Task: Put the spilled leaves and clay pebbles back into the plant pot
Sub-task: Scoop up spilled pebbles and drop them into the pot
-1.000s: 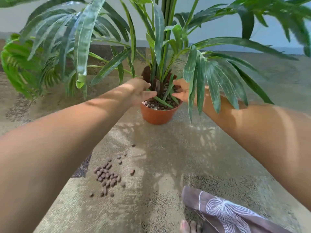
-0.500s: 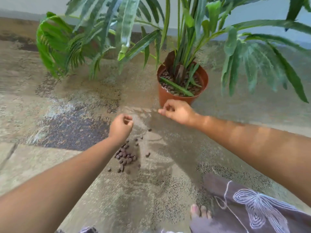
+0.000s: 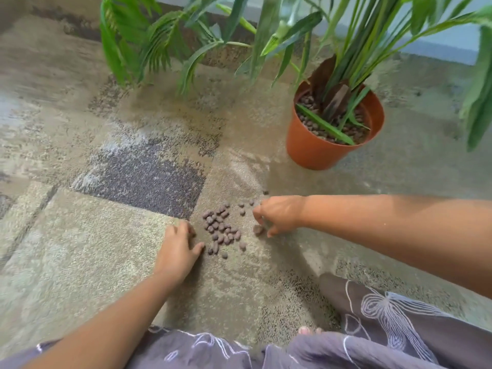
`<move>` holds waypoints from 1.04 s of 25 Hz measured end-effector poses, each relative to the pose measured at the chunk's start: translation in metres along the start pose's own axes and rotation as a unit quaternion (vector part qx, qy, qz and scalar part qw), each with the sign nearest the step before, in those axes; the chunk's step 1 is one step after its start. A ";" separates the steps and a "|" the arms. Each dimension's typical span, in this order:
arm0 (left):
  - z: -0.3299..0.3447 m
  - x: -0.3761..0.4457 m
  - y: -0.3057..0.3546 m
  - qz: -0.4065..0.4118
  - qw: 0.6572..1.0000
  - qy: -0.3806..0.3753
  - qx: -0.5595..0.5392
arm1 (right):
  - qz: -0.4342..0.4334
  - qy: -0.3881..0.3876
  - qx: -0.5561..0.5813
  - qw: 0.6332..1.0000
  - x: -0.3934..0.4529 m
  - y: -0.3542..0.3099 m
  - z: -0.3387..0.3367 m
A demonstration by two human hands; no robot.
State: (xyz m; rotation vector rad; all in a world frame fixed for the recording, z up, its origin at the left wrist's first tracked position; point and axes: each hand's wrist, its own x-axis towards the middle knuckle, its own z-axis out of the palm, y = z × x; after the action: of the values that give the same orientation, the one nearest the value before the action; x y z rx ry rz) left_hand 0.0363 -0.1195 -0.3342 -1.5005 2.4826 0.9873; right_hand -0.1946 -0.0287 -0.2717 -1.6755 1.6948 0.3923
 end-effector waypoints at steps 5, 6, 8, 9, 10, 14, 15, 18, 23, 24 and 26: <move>0.002 -0.010 0.003 0.045 0.999 0.008 -0.001 | -0.014 0.031 0.137 0.990 0.013 -0.002 0.029; 0.003 -0.010 0.007 0.047 0.999 0.013 -0.013 | -0.022 0.036 0.138 0.989 0.015 0.000 0.030; 0.003 -0.006 0.018 0.046 0.998 0.030 -0.030 | -0.033 0.047 0.150 0.987 0.018 0.007 0.023; 0.002 -0.002 0.022 0.042 0.997 0.044 -0.041 | -0.029 0.068 0.160 0.984 0.019 0.012 0.018; 0.000 0.002 0.026 0.037 0.996 0.060 -0.053 | -0.010 0.103 0.171 0.980 0.019 0.018 0.012; -0.006 0.022 0.033 0.025 0.993 0.100 -0.048 | 0.083 0.236 0.217 0.944 0.022 0.041 0.000; -0.006 0.027 0.033 0.016 0.995 0.089 -0.041 | 0.098 0.239 0.231 0.938 0.025 0.043 0.000; -0.007 0.038 0.037 -0.041 0.997 0.036 -0.046 | 0.152 0.213 0.260 0.930 0.037 0.042 0.004; -0.008 0.041 0.047 -0.035 0.998 -0.039 -0.042 | 0.141 0.161 0.302 0.929 0.047 0.025 0.004; -0.009 0.041 0.048 -0.028 0.998 -0.047 -0.037 | 0.129 0.145 0.299 0.934 0.048 0.020 0.005; -0.008 0.041 0.047 -0.021 0.998 -0.050 -0.039 | 0.120 0.126 0.268 0.948 0.049 0.012 0.007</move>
State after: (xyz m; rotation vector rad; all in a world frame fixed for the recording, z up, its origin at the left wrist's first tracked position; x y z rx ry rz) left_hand -0.0212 -0.1411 -0.3206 -1.4777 2.3606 1.1359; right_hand -0.1996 -0.0596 -0.3122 -1.1579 1.9773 -0.1775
